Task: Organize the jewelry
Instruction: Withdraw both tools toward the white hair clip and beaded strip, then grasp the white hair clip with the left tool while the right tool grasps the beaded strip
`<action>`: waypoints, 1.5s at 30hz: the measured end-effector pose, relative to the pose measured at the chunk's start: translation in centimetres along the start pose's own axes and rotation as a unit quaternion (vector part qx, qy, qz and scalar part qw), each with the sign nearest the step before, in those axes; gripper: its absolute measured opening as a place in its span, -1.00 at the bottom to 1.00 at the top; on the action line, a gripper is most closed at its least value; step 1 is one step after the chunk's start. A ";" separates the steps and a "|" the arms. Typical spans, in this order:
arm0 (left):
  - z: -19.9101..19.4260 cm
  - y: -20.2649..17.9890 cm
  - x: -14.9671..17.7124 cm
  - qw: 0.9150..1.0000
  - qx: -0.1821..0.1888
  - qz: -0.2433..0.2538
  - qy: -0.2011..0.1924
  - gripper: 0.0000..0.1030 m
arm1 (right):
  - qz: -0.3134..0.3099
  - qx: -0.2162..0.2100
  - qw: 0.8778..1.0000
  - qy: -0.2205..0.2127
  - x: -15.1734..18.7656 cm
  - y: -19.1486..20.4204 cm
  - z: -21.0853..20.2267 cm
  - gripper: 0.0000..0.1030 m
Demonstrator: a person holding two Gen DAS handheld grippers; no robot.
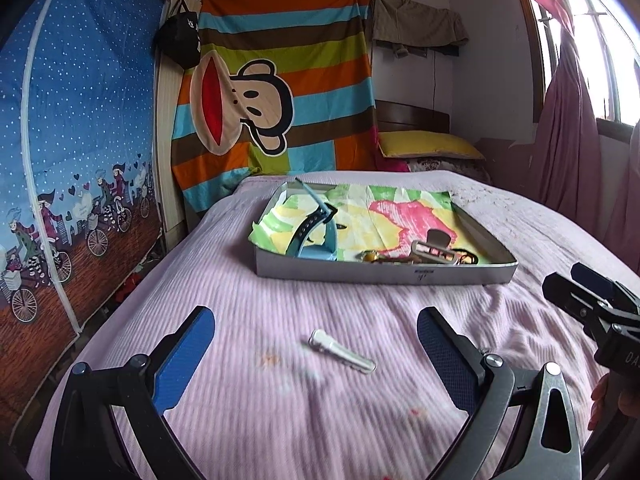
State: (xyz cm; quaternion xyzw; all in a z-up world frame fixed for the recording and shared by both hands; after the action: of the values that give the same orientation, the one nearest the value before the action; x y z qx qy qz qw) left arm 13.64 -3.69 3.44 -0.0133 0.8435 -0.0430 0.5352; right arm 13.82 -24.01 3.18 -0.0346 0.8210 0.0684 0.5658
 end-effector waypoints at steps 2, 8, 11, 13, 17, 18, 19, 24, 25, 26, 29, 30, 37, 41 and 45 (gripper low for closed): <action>0.0 0.1 0.3 1.000 -0.002 0.003 0.004 0.98 | 0.001 -0.002 1.000 0.006 0.2 0.0 0.2 0.93; 0.0 0.6 1.1 1.000 -0.005 0.011 0.015 0.98 | -0.005 -0.005 1.000 0.029 0.8 0.3 1.2 0.93; 0.3 0.8 1.4 1.000 -0.003 0.014 0.026 0.98 | -0.007 -0.007 0.999 0.048 1.2 0.4 1.9 0.93; 0.6 1.0 1.5 0.999 0.001 0.013 0.039 0.98 | -0.007 -0.005 0.998 0.058 1.4 0.3 2.3 0.93; 1.4 1.4 1.5 0.998 0.012 0.009 0.064 0.98 | 0.002 -0.002 0.997 0.076 1.8 0.1 3.0 0.93; 1.7 1.4 1.6 0.997 0.012 0.010 0.071 0.98 | 0.003 -0.003 0.997 0.080 1.9 0.1 3.2 0.93; 2.0 1.4 1.6 0.997 0.012 0.012 0.079 0.98 | 0.002 -0.003 0.996 0.084 2.0 0.0 3.3 0.93; 3.0 0.9 1.6 0.995 0.017 0.021 0.098 0.98 | -0.021 -0.008 0.995 0.102 2.6 0.9 4.1 0.92; 3.3 0.7 1.6 0.994 0.019 0.024 0.104 0.98 | -0.028 -0.010 0.994 0.106 2.7 1.2 4.3 0.90; 3.6 0.6 1.6 0.993 0.021 0.027 0.110 0.98 | -0.034 -0.011 0.993 0.109 2.7 1.5 4.3 0.88; 4.2 0.2 1.5 0.991 0.031 0.032 0.125 0.98 | -0.049 -0.017 0.991 0.120 2.9 2.1 4.6 0.67; 4.5 0.2 1.4 0.991 0.034 0.031 0.127 0.98 | -0.050 -0.019 0.991 0.124 3.0 2.2 4.8 0.56; 5.8 0.6 1.5 0.986 0.067 0.005 0.153 0.72 | -0.029 -0.031 0.987 0.153 3.6 1.6 5.8 0.16; 6.3 0.6 1.5 0.984 0.079 -0.001 0.160 0.62 | -0.026 -0.040 0.985 0.163 4.1 1.7 6.4 0.01; 7.0 0.3 1.4 0.982 0.085 -0.003 0.171 0.51 | -0.027 -0.051 0.984 0.171 4.3 2.1 7.1 -0.15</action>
State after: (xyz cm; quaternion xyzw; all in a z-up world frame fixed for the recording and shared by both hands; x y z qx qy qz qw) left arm 19.34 -3.91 -0.78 0.0372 0.9157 -0.1183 0.3823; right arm 18.52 -20.81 -3.18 -0.0962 0.8999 0.0878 0.4162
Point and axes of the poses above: each gripper's, at about its wrist camera, not at the fingertips, and z roughly the way its jaws point, y to its left, x to its underside, the point moved 1 cm from there along z, roughly the way its jaws point, and after that the axes turned 3 degrees about -z, right-handed, at the moved point
